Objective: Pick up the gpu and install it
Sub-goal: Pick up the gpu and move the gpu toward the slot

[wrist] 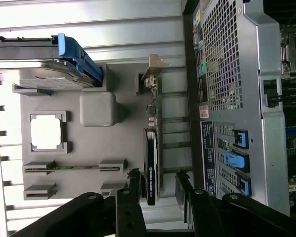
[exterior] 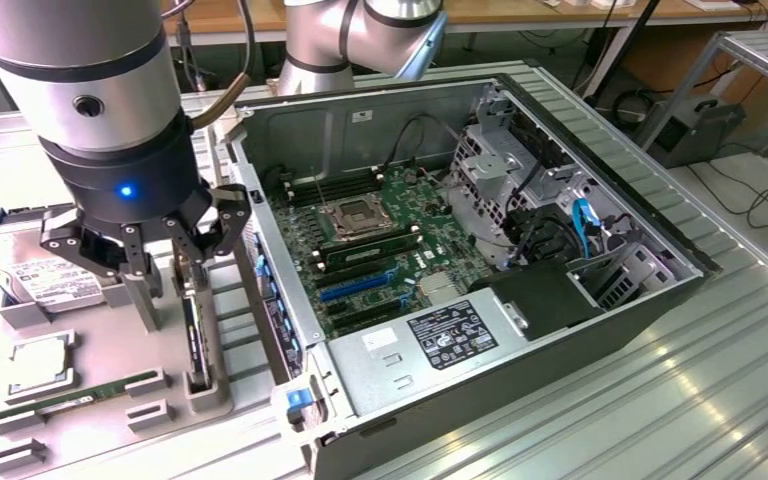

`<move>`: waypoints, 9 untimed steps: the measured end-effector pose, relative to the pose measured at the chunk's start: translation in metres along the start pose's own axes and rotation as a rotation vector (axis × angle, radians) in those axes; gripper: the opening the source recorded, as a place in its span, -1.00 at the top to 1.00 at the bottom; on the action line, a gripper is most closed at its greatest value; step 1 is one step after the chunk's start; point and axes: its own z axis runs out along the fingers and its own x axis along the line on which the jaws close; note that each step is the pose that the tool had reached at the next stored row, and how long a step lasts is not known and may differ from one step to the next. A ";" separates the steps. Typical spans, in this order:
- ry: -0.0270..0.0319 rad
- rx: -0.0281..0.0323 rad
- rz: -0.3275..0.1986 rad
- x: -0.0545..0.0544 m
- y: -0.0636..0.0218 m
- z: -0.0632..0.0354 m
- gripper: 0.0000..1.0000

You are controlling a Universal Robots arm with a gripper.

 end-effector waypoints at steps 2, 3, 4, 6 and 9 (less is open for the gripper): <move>0.0000 0.0001 0.000 0.000 0.0000 0.0008 0.15; 0.0000 0.0000 0.000 0.000 -0.0001 0.0014 0.15; 0.0000 0.0000 0.000 0.000 -0.0001 0.0018 0.15; 0.0000 -0.0001 0.000 0.000 -0.0001 0.0029 0.15; -0.0001 0.0000 0.000 0.000 -0.0002 0.0050 0.15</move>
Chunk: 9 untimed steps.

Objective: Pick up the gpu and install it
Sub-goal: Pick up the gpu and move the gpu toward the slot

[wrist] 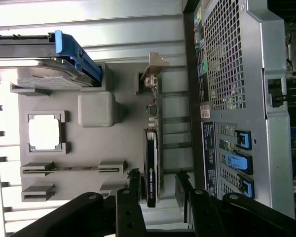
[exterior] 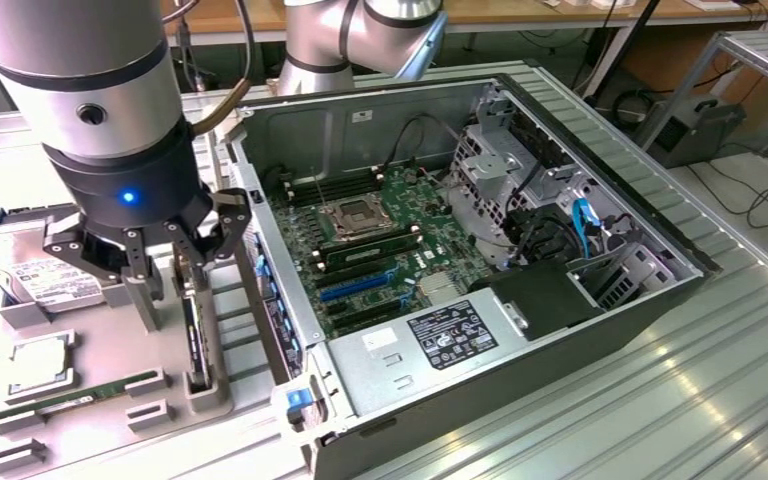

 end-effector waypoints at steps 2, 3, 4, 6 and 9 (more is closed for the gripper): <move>0.0001 0.0001 0.000 0.000 -0.0001 0.0011 0.15; 0.0000 0.0000 0.000 0.000 -0.0001 0.0018 0.15; 0.0001 0.0001 0.000 0.000 -0.0001 0.0023 0.15; 0.0000 0.0000 0.000 0.000 -0.0002 0.0035 0.15; 0.0001 0.0001 0.000 0.000 -0.0002 0.0051 0.15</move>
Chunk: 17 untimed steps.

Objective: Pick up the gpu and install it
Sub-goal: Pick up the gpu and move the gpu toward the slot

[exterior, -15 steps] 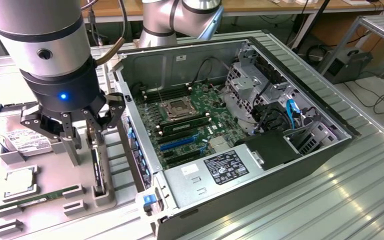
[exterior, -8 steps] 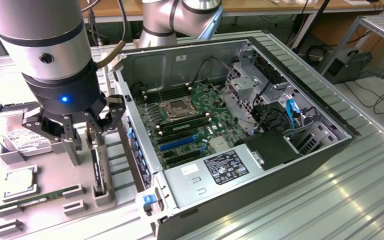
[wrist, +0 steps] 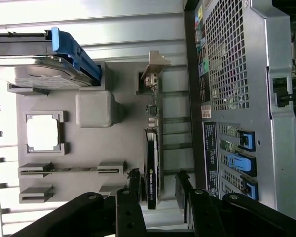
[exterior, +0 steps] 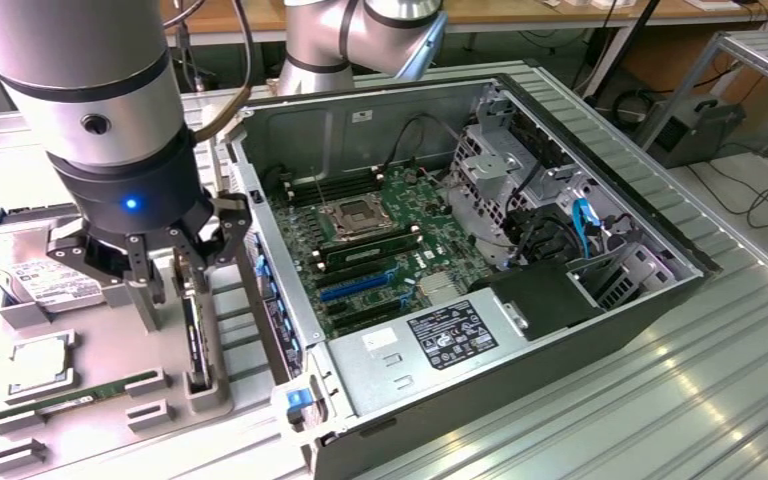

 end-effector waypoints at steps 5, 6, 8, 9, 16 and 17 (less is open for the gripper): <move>0.0000 0.0001 0.000 0.000 -0.0001 0.0024 0.15; 0.0000 0.0000 0.000 0.000 -0.0001 0.0029 0.15; 0.0000 0.0000 0.000 0.000 -0.0002 0.0039 0.15; 0.0000 0.0000 0.000 0.000 -0.0002 0.0044 0.15; 0.0000 0.0000 0.000 0.000 -0.0004 0.0081 0.15; 0.0000 0.0000 0.000 0.000 -0.0004 0.0087 0.15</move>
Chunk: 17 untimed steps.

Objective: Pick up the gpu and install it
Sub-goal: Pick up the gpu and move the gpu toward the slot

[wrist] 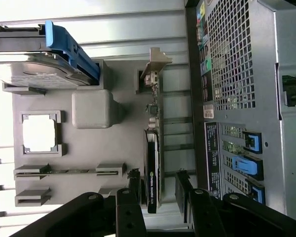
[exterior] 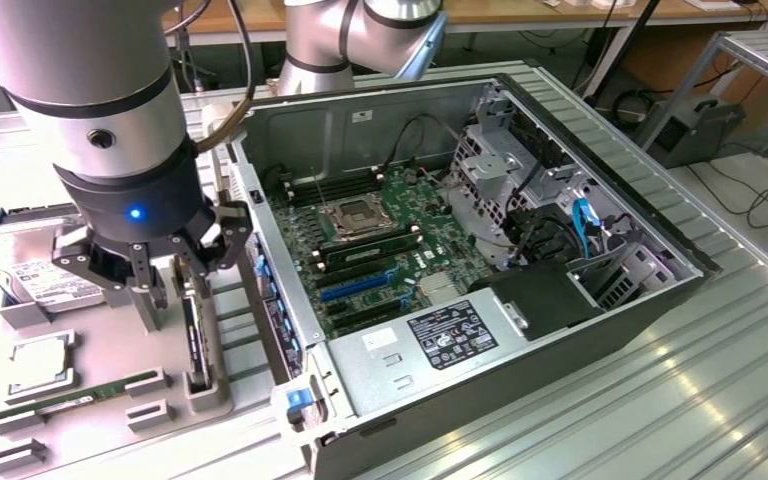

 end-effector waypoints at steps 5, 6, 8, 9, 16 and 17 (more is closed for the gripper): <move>-0.0001 -0.0001 0.000 0.000 -0.0002 0.0027 0.15; 0.0000 -0.0001 0.000 0.000 -0.0002 0.0032 0.15; 0.0000 -0.0001 0.000 0.000 -0.0002 0.0046 0.15; 0.0000 -0.0001 0.000 0.001 -0.0003 0.0053 0.15; 0.0000 0.0000 -0.001 0.001 -0.0006 0.0132 0.15; 0.0000 -0.0001 -0.001 0.001 -0.0007 0.0141 0.15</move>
